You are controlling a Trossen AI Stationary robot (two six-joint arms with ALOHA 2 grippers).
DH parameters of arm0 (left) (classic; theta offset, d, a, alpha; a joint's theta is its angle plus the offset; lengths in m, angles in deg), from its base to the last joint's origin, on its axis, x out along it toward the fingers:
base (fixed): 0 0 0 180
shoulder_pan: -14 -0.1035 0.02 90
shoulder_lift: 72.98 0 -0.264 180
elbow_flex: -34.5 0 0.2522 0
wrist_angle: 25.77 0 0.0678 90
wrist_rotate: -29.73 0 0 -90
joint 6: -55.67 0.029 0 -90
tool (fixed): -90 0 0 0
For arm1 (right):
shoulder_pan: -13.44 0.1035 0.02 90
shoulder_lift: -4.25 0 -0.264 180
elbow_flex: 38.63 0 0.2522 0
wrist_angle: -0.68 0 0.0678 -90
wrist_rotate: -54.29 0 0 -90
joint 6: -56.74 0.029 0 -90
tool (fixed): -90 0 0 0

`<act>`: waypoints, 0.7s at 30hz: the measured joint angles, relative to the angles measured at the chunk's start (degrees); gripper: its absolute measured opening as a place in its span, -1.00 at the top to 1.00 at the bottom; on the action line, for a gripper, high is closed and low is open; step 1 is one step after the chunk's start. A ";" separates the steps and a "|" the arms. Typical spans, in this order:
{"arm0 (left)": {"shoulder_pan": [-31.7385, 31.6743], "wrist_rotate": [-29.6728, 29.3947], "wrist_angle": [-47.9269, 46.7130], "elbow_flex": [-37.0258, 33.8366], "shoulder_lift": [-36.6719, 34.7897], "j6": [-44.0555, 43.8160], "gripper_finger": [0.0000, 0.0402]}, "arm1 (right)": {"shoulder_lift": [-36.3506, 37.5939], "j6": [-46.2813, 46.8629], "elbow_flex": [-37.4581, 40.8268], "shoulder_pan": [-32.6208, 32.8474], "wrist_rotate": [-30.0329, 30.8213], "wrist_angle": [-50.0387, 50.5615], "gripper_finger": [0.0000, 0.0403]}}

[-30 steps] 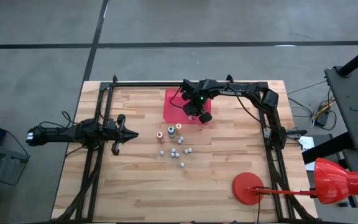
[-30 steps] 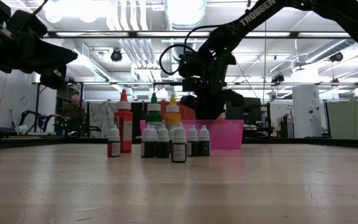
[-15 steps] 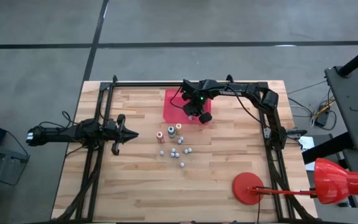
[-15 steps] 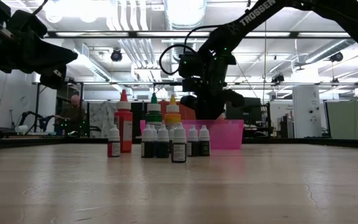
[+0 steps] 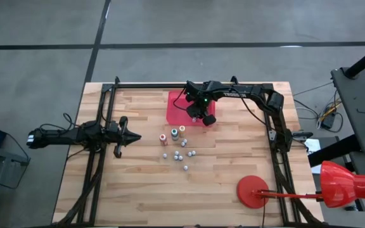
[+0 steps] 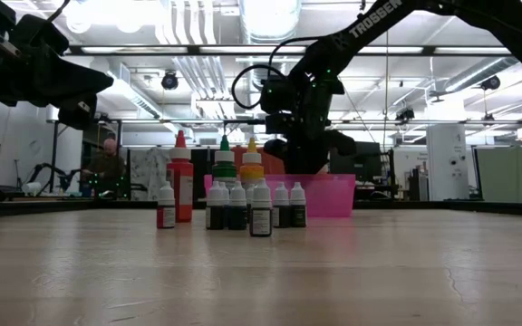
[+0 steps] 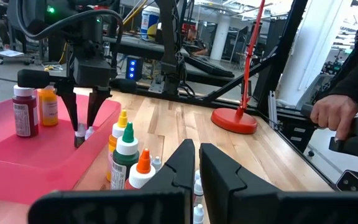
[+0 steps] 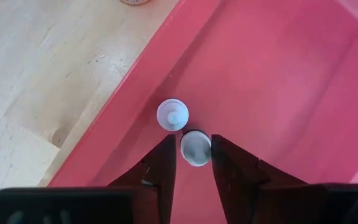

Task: Pick & Place food coloring
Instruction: Put the small green food coloring bottle into the pink bin, then put the small purple food coloring bottle into the pink bin

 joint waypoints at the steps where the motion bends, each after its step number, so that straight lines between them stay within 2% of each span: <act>1: 0.00 -0.01 0.00 -0.01 0.00 -0.02 1.00 | 0.00 0.00 0.00 0.00 -0.02 0.00 0.51; 13: 0.02 -0.02 0.00 0.01 0.00 0.00 1.00 | 0.77 0.56 0.00 0.04 0.62 0.00 0.48; 21: 0.01 0.00 -0.01 -0.01 0.00 -0.02 1.00 | 3.98 1.44 0.00 0.04 0.88 -0.07 0.45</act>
